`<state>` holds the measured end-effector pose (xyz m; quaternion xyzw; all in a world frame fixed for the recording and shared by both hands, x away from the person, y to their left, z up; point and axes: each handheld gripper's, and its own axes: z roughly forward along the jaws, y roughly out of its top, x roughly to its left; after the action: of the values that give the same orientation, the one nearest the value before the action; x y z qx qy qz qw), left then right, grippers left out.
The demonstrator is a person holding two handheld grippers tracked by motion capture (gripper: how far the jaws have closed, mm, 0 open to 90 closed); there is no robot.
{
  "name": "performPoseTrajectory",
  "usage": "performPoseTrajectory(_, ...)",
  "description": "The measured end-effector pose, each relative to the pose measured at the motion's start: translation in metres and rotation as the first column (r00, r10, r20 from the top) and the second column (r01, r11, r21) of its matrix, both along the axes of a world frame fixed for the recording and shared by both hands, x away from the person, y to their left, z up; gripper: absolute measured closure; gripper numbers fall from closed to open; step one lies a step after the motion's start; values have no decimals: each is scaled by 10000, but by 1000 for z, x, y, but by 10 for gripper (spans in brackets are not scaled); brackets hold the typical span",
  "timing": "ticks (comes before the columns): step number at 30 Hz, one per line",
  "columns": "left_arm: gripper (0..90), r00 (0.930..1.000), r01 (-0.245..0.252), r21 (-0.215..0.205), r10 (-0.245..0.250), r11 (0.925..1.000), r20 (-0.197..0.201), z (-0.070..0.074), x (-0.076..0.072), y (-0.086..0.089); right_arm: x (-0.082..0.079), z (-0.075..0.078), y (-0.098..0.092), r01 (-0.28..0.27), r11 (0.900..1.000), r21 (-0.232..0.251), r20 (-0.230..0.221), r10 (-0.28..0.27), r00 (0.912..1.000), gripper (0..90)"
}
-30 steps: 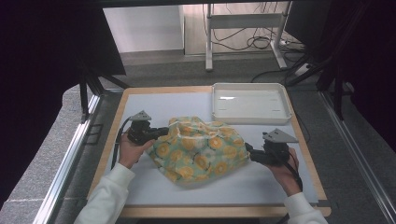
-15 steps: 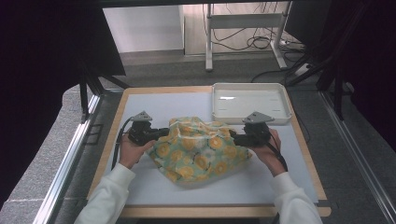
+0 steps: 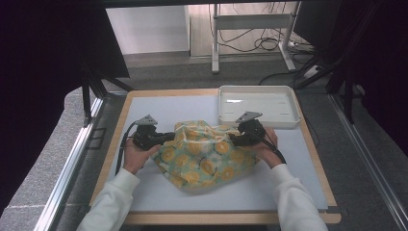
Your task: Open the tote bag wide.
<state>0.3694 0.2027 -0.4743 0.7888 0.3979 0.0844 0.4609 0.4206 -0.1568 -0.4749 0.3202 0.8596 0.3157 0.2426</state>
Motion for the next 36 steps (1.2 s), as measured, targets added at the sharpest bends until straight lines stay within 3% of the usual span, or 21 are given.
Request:
performPoseTrajectory(3,900,10000,-42,-40,42,10000,19,0,0,-1,4,-1,3,-153,9998,-120,-92,152,9998,334)
performPoseTrajectory(5,900,10000,-60,-41,60,10000,3,0,0,-1,9,-3,9,-365,9980,-521,-225,354,9991,450)
performPoseTrajectory(6,900,10000,-60,-41,60,10000,3,0,0,-1,9,-3,9,-365,9980,-521,-225,354,9991,450)
performPoseTrajectory(9,900,10000,-74,-56,74,10000,-29,-1,0,0,17,-5,12,-523,9973,-519,-638,489,9968,687)
performPoseTrajectory(10,900,10000,-74,-56,74,10000,-29,-1,0,0,17,-5,12,-523,9973,-519,-638,489,9968,687)
performPoseTrajectory(14,900,10000,-79,-58,79,10000,-7,0,0,1,18,-5,12,-562,9974,-447,-790,525,9955,868)
performPoseTrajectory(19,900,9999,-122,-101,122,9999,35,1,-1,2,16,0,7,-425,9988,255,-642,441,9970,884)
performPoseTrajectory(20,900,9999,-129,-91,129,9999,61,2,-1,3,13,5,3,-369,9963,782,-512,410,9978,885)
performPoseTrajectory(24,900,9998,-171,-133,172,9998,82,3,-2,4,6,13,-2,-395,9874,1530,-297,445,9986,887)
performPoseTrajectory(33,900,9996,-197,-132,199,9997,176,5,-4,6,-12,17,-5,-651,9718,2266,180,626,9979,887)
performPoseTrajectory(36,900,9996,-176,-137,179,9998,211,7,-6,6,-20,21,-9,-777,9598,2698,408,692,9968,888)
